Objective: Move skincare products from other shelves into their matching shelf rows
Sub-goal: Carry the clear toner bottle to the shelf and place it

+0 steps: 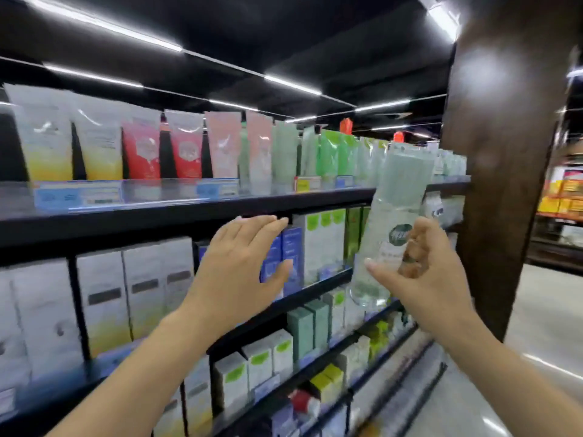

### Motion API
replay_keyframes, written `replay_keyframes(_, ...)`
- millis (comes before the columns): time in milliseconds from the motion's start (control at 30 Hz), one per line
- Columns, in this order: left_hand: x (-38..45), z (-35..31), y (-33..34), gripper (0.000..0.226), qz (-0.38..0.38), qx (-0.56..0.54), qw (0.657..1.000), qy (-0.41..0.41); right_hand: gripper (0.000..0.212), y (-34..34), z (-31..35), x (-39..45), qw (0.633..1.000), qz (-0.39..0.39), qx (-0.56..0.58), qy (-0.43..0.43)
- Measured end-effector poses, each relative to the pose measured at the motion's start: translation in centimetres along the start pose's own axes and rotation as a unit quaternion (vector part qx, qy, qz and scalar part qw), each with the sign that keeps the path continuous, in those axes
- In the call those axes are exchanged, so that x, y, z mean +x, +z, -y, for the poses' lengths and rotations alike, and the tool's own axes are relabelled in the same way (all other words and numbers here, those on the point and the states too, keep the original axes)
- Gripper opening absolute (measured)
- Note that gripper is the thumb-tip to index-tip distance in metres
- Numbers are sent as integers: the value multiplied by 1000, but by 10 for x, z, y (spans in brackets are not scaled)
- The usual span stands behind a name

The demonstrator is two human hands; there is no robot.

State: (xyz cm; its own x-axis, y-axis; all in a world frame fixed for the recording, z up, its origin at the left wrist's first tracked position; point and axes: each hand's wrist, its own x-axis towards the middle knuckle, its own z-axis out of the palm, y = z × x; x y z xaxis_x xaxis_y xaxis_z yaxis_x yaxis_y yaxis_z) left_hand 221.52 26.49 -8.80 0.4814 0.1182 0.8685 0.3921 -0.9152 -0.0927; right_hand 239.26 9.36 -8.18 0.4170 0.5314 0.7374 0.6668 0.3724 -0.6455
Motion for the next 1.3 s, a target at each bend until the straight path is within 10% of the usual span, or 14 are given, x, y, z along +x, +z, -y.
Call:
replay_keyframes(500, 55, -189, 270, 44, 101, -168, 977, 80, 57, -205, -179, -51, 972, -99, -123, 174)
replay_keyframes(1300, 226, -328, 692, 41, 180, -282, 935, 113, 57, -431, -512, 115, 931, -102, -207, 283)
